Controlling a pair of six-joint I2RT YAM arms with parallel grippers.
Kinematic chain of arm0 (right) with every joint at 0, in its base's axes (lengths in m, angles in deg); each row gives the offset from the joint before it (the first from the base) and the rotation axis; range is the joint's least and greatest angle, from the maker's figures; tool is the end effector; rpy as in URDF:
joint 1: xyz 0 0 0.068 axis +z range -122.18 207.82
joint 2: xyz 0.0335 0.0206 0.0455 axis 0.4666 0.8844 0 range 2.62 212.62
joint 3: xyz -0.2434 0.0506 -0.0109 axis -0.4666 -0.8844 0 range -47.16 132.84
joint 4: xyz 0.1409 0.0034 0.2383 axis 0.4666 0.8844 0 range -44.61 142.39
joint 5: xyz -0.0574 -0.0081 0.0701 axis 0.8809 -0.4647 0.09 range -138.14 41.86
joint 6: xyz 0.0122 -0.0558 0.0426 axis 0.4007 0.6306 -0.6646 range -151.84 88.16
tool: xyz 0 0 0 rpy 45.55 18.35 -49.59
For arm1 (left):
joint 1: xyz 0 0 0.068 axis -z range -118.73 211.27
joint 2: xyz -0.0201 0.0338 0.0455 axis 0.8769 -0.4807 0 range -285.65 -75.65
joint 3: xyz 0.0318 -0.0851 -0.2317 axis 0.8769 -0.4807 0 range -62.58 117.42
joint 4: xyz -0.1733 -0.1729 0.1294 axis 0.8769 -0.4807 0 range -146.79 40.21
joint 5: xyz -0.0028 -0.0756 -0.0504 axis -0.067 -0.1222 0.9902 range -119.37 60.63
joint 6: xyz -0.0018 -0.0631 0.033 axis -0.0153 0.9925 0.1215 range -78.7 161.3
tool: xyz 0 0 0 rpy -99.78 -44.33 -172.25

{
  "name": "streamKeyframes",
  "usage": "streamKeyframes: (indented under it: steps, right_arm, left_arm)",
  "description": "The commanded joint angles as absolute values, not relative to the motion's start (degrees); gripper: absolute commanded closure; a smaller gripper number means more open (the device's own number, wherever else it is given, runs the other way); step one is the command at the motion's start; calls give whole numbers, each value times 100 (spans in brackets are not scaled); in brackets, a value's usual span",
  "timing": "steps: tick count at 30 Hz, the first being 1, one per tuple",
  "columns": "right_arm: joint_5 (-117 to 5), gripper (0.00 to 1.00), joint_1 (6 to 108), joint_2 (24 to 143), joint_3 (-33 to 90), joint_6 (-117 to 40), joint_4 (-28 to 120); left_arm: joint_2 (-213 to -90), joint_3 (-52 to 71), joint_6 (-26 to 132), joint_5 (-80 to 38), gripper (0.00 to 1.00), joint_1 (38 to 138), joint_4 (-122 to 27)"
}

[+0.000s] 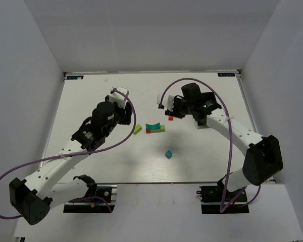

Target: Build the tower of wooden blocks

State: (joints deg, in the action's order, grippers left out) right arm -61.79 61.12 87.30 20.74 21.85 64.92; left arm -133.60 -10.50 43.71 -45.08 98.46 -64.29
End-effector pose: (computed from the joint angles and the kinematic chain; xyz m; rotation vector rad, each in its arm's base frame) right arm 0.3026 0.2151 0.2559 -1.5968 1.4909 0.0617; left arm 0.2339 -0.1575 0.3037 0.3959 1.8764 -0.2018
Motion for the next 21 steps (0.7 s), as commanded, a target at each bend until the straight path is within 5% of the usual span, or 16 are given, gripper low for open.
streamKeyframes:
  steps: [1,2,3,4,8,10,12,16,21]
  right_arm:
    - [-6341,75,5999,9102,1981,1948,6487]
    - [-6604,90,5990,9156,1999,2323,7352]
    - [-7398,100,5990,9148,1947,2510,7578]
    - [-7615,100,5972,8939,1738,2685,7702]
    - [-8600,91,6025,8348,594,4206,7774]
    - [-8680,61,6103,8330,401,4890,7913]
    - [-8725,53,6182,8513,505,5329,8167]
    - [-8787,34,6445,9006,1041,5728,8924]
    - [-8427,35,6745,9217,988,5614,8573]
  left_arm:
    - [-13383,-1037,4367,-4511,38,9810,-6437]
    - [-13444,-1037,4367,-4458,84,9810,-6438]
    - [-13445,-1037,4367,-4458,100,9810,-6438]
    - [-13445,-1037,4367,-4458,100,9810,-6438]
    - [-13506,-1090,4367,-4510,96,9810,-6438]
    - [-13558,-1029,4420,-4572,64,9810,-6499]
    - [-13620,-1028,4420,-4572,43,9810,-6499]
    - [-13620,-1028,4420,-4572,39,9810,-6552]
    - [-13620,-1028,4420,-4572,39,9810,-6552]
